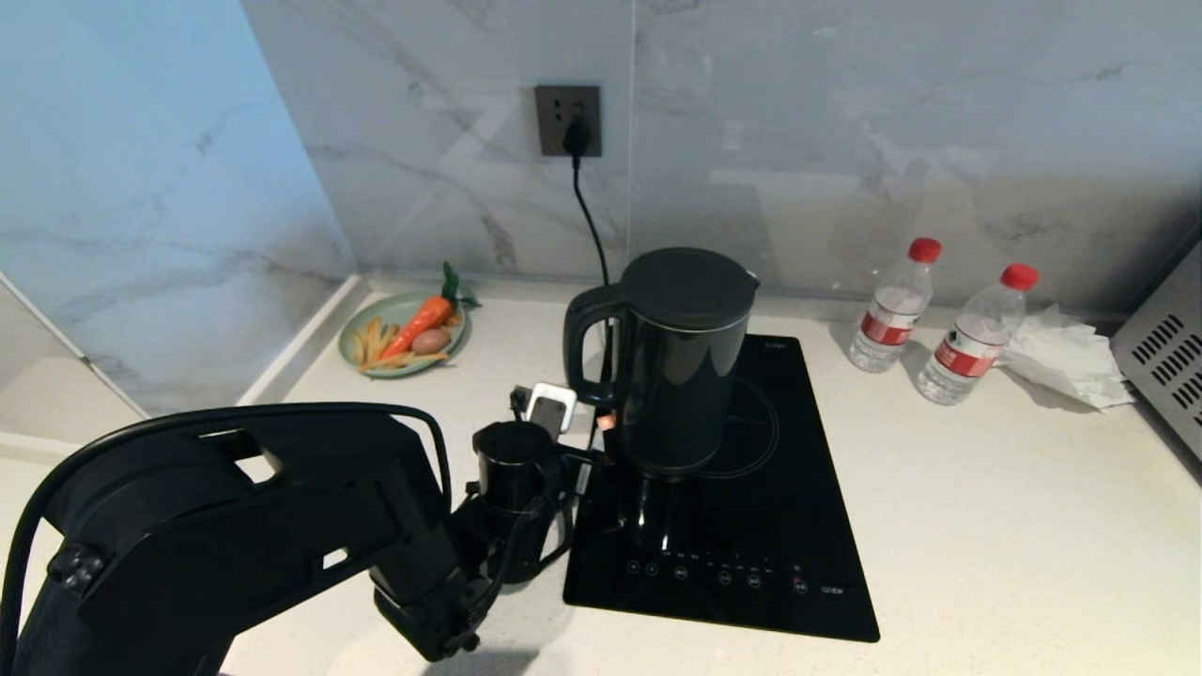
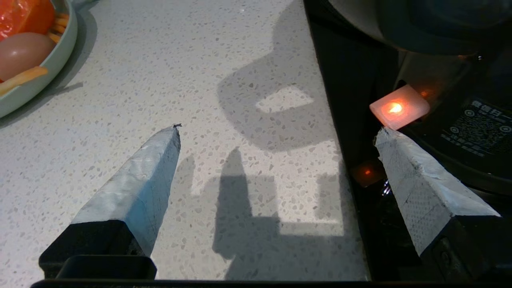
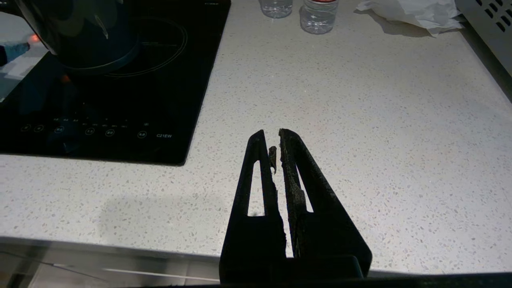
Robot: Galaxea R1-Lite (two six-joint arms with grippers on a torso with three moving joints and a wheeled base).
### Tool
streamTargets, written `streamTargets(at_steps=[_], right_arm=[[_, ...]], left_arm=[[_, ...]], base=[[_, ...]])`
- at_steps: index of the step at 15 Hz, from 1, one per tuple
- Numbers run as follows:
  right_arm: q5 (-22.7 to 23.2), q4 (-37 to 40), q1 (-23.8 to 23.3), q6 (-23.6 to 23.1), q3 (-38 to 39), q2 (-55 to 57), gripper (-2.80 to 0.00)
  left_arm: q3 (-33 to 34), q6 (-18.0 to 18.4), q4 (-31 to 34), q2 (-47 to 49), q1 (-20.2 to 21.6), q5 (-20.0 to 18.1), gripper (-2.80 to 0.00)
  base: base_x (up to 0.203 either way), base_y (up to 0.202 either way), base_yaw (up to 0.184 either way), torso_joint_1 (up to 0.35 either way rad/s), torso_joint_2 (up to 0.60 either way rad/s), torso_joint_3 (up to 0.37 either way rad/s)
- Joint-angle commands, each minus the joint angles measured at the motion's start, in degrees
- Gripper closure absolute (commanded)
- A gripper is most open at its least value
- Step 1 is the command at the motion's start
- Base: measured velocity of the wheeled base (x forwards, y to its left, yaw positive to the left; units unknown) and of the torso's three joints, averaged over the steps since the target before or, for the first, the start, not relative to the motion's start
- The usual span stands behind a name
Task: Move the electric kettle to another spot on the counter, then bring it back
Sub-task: Finish boiling water
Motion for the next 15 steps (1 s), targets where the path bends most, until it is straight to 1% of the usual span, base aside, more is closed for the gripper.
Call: streamTargets(at_steps=[1,9,15], right_arm=[[0.0,-0.02,0.0,-0.03,-0.05,0.0,0.0],[0.0,-0.02,0.0,-0.02,-0.06,0.0,0.0],[0.0,-0.02,0.0,-0.02,0.02,0.0,0.0]], left_arm=[[0.3,0.06,-0.43,-0.14,-0.15,0.09,-2.8],[0.18,0.23,-0.43,1.81,-0.07,0.08,-2.8],[-3.1,1.48,0.0,3.13,-0.17,0.17,-2.8]], base=[[0.0,0.0,0.0,0.0,0.0,0.0],[0.0,0.0,0.0,0.0,0.0,0.0],[0.0,0.0,0.0,0.0,0.0,0.0]])
